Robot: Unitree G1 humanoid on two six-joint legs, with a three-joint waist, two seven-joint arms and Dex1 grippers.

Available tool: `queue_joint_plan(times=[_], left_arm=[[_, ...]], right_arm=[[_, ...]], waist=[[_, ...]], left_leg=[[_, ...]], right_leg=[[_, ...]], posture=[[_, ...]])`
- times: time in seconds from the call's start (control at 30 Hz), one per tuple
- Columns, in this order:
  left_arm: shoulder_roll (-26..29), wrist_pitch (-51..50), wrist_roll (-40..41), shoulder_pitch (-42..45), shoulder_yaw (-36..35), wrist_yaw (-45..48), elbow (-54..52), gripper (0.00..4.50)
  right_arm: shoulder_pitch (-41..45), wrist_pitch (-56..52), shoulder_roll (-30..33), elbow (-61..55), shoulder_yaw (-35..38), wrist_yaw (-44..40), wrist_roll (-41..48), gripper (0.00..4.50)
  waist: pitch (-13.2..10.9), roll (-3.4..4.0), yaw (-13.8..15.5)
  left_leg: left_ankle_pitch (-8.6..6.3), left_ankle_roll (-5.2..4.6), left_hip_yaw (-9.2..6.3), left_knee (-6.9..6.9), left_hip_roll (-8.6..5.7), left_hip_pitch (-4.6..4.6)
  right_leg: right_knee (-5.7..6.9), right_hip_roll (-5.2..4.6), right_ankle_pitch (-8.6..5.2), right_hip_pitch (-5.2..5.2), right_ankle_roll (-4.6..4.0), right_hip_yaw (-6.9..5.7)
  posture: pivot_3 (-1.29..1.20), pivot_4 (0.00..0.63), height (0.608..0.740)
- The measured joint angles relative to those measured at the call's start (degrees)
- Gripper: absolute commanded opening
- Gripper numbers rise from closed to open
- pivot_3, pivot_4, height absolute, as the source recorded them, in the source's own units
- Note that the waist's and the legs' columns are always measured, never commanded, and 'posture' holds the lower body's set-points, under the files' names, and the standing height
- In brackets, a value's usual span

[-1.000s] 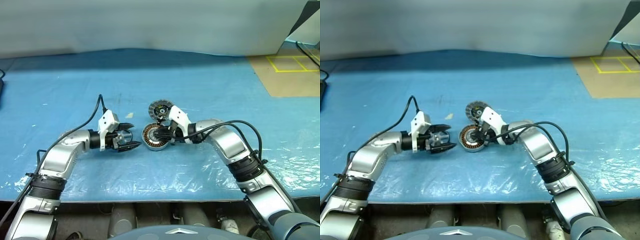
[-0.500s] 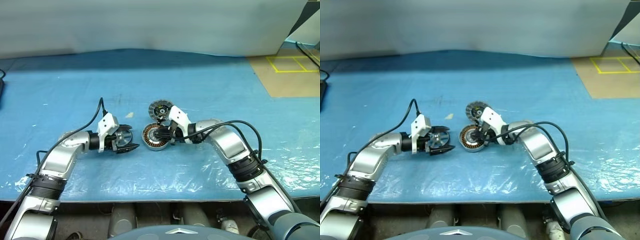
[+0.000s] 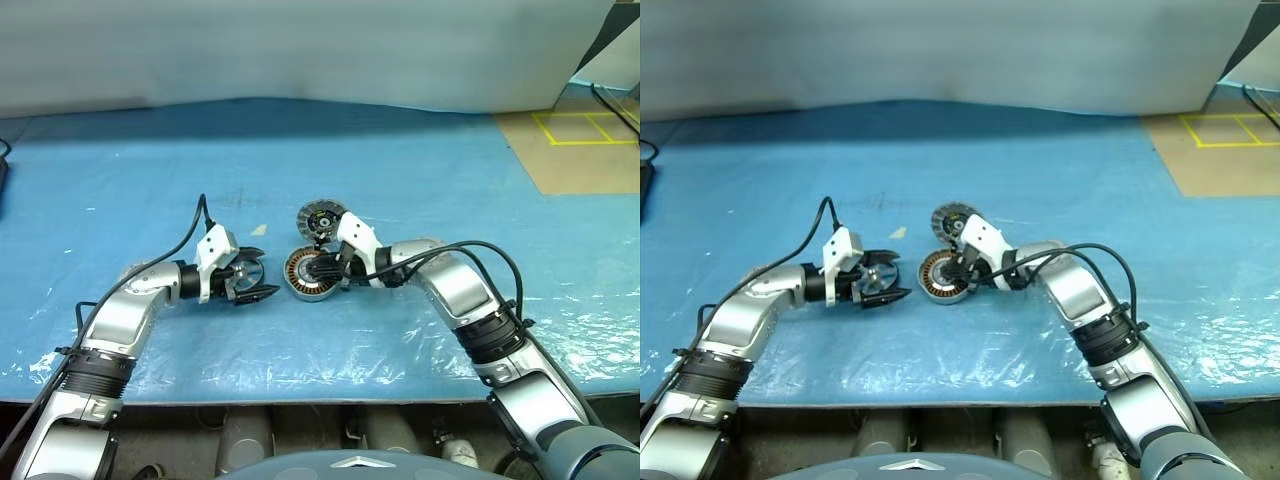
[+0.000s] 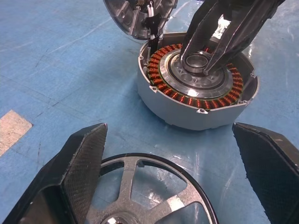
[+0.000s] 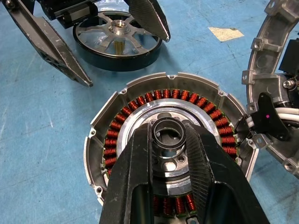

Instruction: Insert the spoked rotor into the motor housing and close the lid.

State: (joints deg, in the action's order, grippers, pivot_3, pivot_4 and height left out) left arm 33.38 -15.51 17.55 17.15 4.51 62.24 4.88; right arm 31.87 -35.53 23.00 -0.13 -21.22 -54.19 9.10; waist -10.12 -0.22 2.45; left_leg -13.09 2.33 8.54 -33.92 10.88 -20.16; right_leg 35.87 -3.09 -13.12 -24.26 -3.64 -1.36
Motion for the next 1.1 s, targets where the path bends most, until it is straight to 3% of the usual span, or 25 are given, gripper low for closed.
queue_joint_plan(times=[0.17,0.37,0.63,0.73,0.93,1.1], left_arm=[[0.0,0.02,-0.04,0.14,0.0,-0.05,0.27,4.5],[0.0,0.06,-0.16,0.51,0.0,-0.33,0.95,4.5],[0.0,0.08,-0.26,0.51,0.0,-0.6,0.98,4.5],[0.0,0.09,-0.41,0.51,0.0,-0.7,0.99,4.5],[0.0,0.13,-0.84,0.51,0.0,-1.03,0.99,4.5],[0.0,0.15,-0.94,0.52,0.0,-1.14,0.99,4.5]], right_arm=[[0.0,0.05,0.1,0.0,0.01,-0.59,0.04,0.61],[-0.01,0.53,-0.22,0.0,0.02,-0.63,0.07,2.63],[0.0,1.18,-0.26,0.01,0.23,-0.61,0.1,2.63],[0.0,1.16,-0.06,-0.15,0.4,-0.7,0.34,2.04],[0.0,1.12,-0.28,-0.17,0.56,-0.69,0.97,0.02],[0.01,1.13,-0.61,0.2,0.55,-0.67,0.98,0.02]], waist=[[0.0,0.0,0.0],[0.0,0.0,-0.02],[0.0,0.0,0.01],[0.0,0.0,0.0],[0.0,0.0,0.0],[0.0,0.0,0.0]], left_leg=[[0.0,0.0,0.0,0.0,0.0,0.0],[0.0,0.0,0.0,0.0,0.0,0.02],[0.0,0.0,0.0,0.0,0.0,0.01],[0.0,0.0,0.0,0.0,0.0,0.02],[0.0,0.0,0.0,0.0,0.0,0.02],[0.0,0.0,0.0,0.0,0.0,0.01]], right_leg=[[0.0,0.0,0.0,0.0,0.0,0.0],[0.01,0.0,0.0,0.01,0.0,0.0],[0.0,0.0,0.0,0.01,0.0,0.0],[0.01,0.0,0.0,0.01,0.0,0.0],[0.0,0.0,0.0,0.01,0.0,0.0],[0.0,0.0,0.0,0.0,0.0,0.0]], posture=[[0.0,0.15,0.74],[0.0,0.15,0.74],[0.0,0.15,0.74],[0.0,0.15,0.74],[0.0,0.15,0.74],[0.0,0.15,0.74]])
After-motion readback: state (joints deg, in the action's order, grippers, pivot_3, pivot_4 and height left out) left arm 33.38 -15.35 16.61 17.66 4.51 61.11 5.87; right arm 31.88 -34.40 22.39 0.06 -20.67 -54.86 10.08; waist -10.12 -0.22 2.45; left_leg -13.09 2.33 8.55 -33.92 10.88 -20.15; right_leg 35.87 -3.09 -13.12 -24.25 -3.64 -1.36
